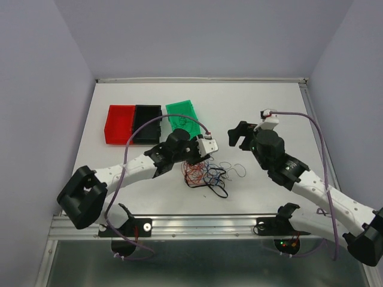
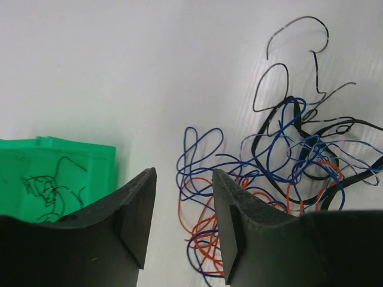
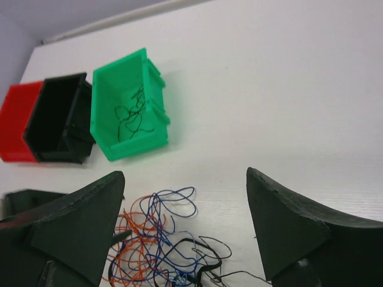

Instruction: Untangle the cables

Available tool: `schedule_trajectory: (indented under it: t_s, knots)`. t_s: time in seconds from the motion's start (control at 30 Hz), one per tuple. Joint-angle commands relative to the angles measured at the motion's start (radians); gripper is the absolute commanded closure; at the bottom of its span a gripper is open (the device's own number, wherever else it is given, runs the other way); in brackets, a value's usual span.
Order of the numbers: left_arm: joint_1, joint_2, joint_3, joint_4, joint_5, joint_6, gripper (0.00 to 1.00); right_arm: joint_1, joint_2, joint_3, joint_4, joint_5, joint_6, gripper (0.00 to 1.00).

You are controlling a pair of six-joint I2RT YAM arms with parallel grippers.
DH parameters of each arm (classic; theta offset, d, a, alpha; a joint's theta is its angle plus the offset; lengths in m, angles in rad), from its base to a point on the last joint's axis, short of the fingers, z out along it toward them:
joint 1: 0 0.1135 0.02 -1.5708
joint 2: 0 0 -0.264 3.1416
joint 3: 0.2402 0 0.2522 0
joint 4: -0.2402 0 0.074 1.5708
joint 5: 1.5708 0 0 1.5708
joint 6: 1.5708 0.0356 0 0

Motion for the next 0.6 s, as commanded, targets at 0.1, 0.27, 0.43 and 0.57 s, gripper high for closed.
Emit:
schedule_trajectory:
  t_s: [0.1,0.27,0.43,0.57]
  knots:
    - [-0.099,0.142,0.075,-0.033,0.034,0.022,0.43,-0.002,-0.119,-0.061,0.043,0.230,0.064,0.12]
    - [-0.106,0.155,0.078,-0.048,0.068,0.028,0.42,-0.002,-0.142,-0.067,0.043,0.240,0.063,0.12]
    - [-0.106,0.161,0.090,-0.054,0.076,0.022,0.43,-0.002,-0.136,-0.065,0.043,0.233,0.063,0.12]
    - [-0.099,0.078,0.063,-0.028,0.026,0.017,0.43,0.000,-0.137,-0.067,0.045,0.234,0.060,0.12]
